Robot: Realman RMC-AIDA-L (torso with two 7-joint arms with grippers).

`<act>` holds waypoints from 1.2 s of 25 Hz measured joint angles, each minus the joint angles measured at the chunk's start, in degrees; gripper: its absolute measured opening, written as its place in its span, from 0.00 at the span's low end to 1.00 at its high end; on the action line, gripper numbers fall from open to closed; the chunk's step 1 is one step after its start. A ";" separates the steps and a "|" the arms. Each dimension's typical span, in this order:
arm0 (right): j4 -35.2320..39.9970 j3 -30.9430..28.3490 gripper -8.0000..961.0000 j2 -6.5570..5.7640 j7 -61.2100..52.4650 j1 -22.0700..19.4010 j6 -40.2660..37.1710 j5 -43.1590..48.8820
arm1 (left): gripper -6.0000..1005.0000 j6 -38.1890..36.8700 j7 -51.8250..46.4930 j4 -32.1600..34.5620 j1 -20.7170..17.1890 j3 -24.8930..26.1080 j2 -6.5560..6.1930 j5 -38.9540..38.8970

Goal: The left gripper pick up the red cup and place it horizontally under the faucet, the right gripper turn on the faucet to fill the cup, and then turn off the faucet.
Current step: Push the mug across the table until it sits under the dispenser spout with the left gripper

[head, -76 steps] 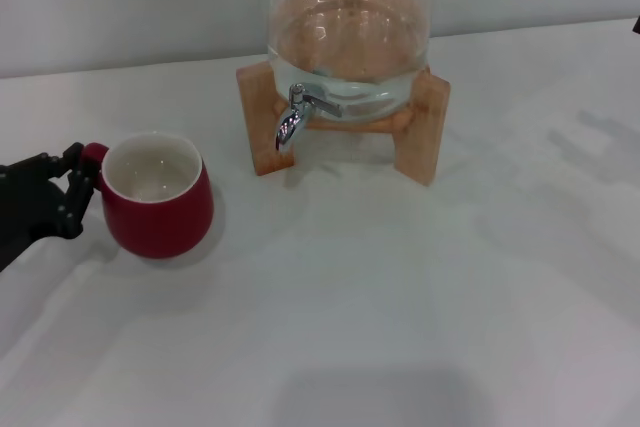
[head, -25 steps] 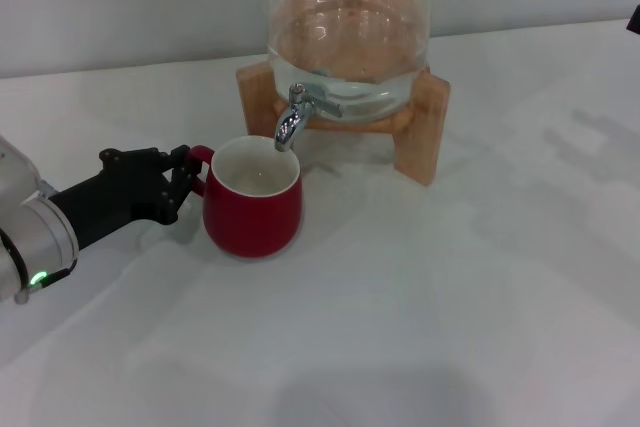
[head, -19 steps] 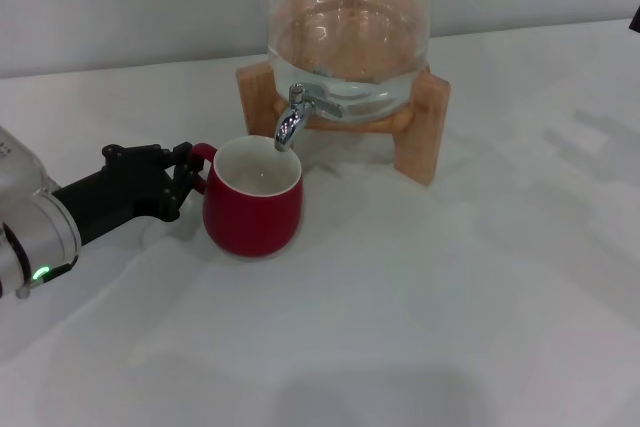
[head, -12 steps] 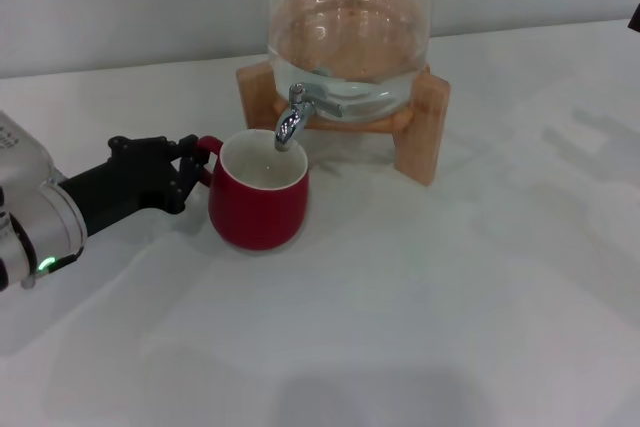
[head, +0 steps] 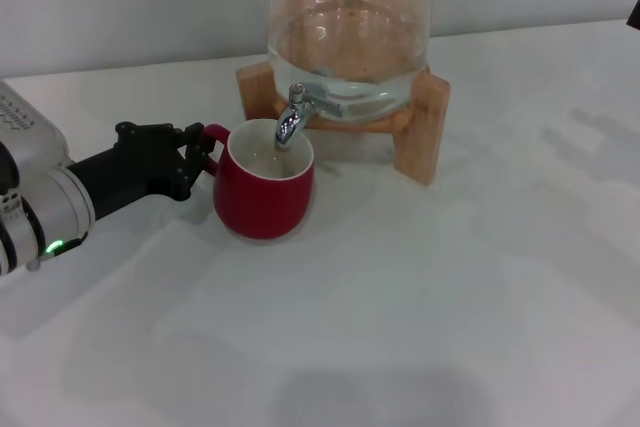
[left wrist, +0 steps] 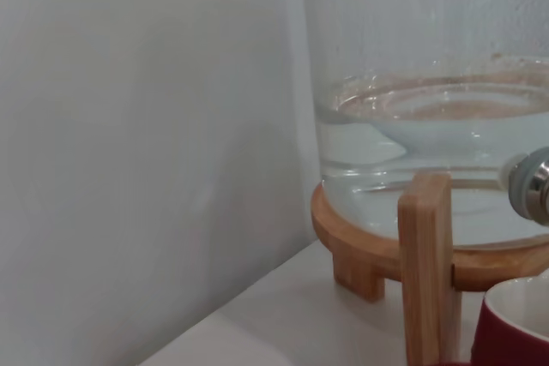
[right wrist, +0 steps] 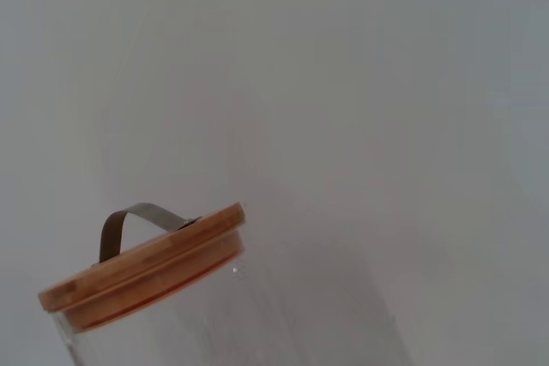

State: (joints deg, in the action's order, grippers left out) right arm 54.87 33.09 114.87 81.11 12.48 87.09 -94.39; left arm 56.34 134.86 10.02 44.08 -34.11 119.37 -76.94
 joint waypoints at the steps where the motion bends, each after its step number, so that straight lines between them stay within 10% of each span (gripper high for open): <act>1: -0.03 0.01 0.75 0.00 0.00 0.00 -0.01 0.00 | 0.14 0.00 0.00 0.00 0.07 -0.02 -0.01 0.00; 30: -0.65 -0.31 0.75 0.00 0.06 -0.09 0.00 -0.18 | 0.14 0.38 -3.65 -0.11 0.88 -4.99 0.17 0.05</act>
State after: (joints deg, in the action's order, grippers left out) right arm 54.22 32.78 114.87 81.17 12.39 87.10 -94.57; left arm 56.72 131.21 9.91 44.96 -39.10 119.54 -76.90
